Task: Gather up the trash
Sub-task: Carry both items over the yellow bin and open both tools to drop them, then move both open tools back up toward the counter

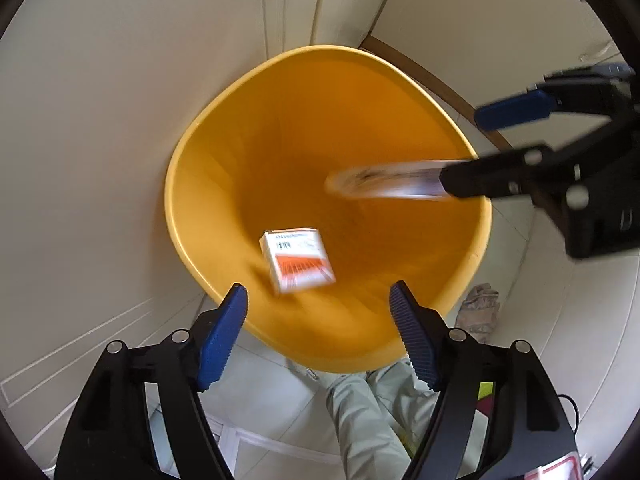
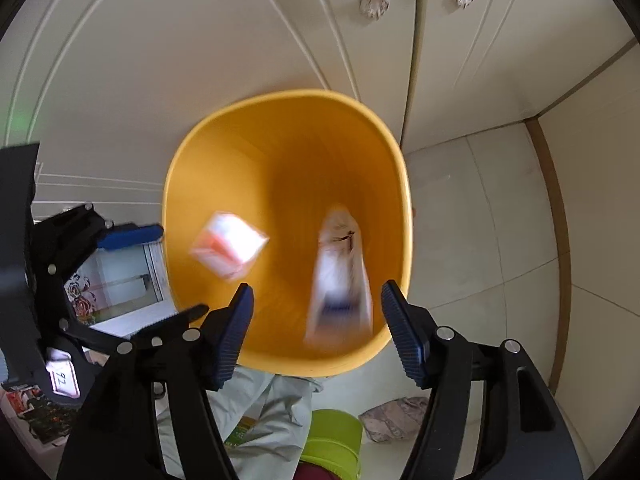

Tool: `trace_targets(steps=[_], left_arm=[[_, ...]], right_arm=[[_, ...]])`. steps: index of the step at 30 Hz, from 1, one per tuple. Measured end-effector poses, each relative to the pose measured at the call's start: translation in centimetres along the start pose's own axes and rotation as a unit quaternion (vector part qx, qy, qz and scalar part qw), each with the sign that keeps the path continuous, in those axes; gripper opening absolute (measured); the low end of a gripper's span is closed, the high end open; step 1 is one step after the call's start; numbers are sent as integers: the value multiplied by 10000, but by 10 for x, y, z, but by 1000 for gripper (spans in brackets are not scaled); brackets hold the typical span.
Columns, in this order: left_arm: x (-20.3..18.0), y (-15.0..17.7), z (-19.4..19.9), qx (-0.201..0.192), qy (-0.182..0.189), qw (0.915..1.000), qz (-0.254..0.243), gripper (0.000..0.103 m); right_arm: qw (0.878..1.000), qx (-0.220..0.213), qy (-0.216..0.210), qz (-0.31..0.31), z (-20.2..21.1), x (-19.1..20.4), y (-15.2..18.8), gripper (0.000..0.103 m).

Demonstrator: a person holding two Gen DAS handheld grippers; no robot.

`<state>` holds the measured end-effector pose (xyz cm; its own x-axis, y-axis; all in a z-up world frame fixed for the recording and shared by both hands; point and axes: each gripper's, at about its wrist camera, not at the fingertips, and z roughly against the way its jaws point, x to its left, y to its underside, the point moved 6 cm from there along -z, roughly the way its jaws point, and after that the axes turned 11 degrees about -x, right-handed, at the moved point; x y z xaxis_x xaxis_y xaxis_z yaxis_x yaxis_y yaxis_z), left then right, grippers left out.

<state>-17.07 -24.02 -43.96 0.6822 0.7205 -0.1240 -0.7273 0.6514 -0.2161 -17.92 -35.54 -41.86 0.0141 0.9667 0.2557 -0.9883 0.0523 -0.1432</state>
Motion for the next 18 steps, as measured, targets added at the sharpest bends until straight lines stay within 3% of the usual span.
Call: trace_targets(steps=[8, 18], left_arm=[[-6, -5, 10, -66, -41, 10000, -57, 73], [-10, -1, 56, -304, -116, 9994, 93, 73]], right_arm=[[9999, -114, 9, -30, 11, 5, -5, 67], [9989, -467, -13, 6, 55, 15, 6, 67]])
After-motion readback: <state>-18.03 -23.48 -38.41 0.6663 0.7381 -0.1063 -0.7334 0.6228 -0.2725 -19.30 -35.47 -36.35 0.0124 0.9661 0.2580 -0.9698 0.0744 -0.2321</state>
